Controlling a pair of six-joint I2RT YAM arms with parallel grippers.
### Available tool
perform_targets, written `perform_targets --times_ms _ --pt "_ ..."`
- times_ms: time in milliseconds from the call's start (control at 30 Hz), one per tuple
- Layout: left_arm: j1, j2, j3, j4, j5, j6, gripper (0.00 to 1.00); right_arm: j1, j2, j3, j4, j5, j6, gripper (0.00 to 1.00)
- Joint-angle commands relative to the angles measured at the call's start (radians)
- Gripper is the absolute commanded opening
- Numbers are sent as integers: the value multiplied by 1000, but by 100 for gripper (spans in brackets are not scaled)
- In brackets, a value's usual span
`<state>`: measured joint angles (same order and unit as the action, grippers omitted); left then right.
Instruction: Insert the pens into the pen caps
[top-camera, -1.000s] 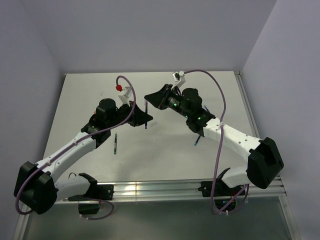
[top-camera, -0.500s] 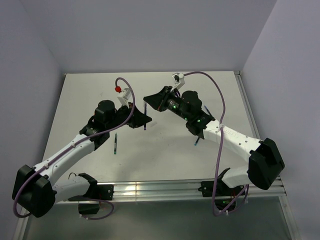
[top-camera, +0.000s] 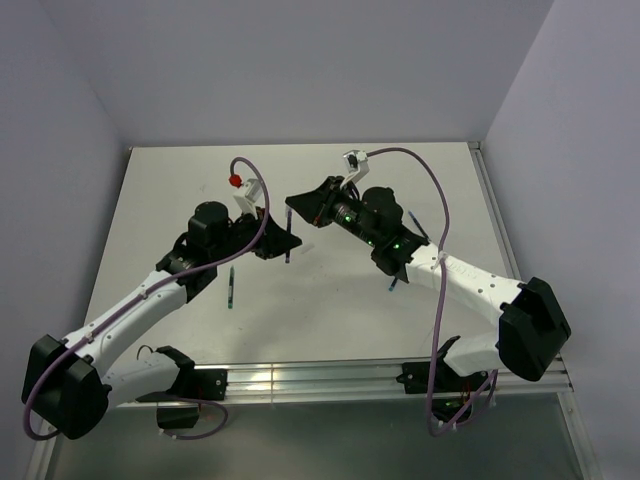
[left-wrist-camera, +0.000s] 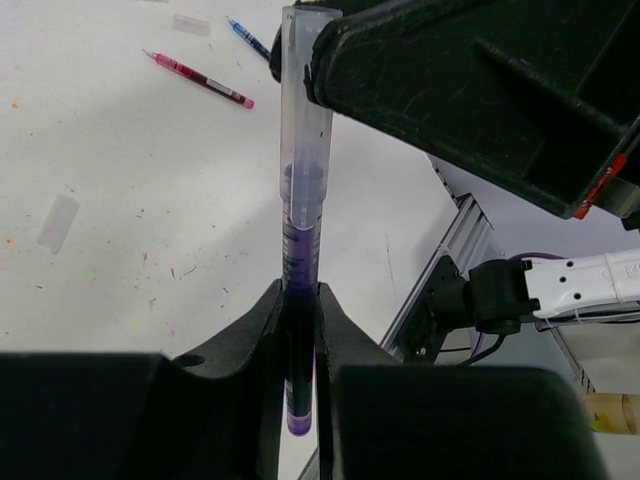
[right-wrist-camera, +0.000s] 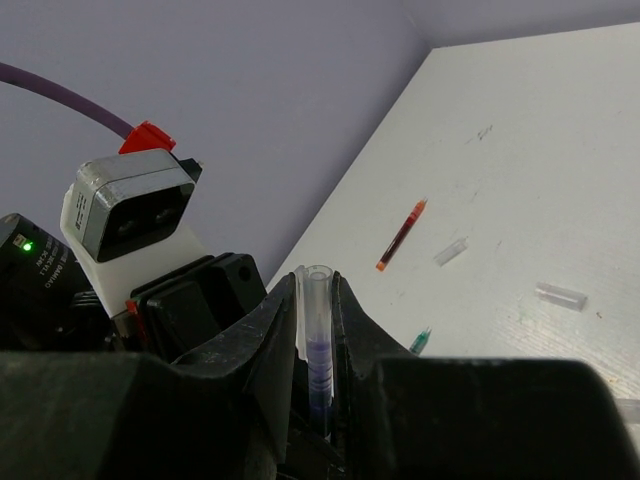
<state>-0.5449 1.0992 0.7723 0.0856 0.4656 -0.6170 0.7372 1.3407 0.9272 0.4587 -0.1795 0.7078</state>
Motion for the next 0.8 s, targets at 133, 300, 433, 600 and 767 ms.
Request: perform_targets --times_ms 133,300,433,600,767 --pt "40 -47 62 221 -203 11 0 88 -29 -62 -152 -196 10 0" --pt "48 -55 67 221 -216 14 0 103 -28 -74 -152 -202 16 0" --pt "57 -59 67 224 -220 16 0 116 -29 -85 -152 -204 21 0" --pt "62 -59 78 218 -225 20 0 125 -29 -97 -153 -218 22 0" --pt "66 -61 79 217 -228 22 0 133 -31 -106 -155 -224 27 0"
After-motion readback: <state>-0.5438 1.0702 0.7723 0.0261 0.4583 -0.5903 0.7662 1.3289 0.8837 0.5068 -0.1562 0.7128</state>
